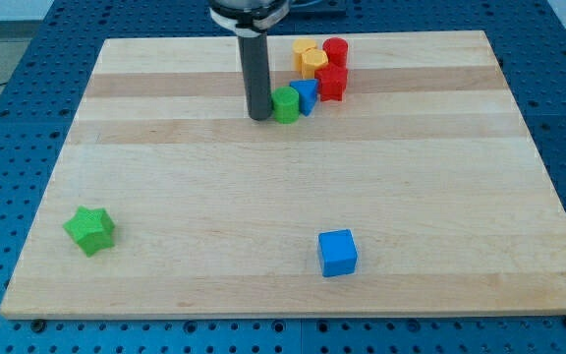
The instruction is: Move the green star slightly towards the right side of the board
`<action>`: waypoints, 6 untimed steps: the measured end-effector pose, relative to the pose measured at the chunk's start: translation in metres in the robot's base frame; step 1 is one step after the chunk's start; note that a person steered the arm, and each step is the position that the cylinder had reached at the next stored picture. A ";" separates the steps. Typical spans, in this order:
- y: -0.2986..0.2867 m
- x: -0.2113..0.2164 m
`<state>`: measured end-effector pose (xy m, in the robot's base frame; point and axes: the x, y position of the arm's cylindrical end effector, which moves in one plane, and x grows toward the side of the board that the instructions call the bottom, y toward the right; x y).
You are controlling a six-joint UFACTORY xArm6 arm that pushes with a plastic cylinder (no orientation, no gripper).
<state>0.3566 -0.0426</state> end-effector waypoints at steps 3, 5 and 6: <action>-0.223 0.135; -0.185 0.195; -0.124 0.195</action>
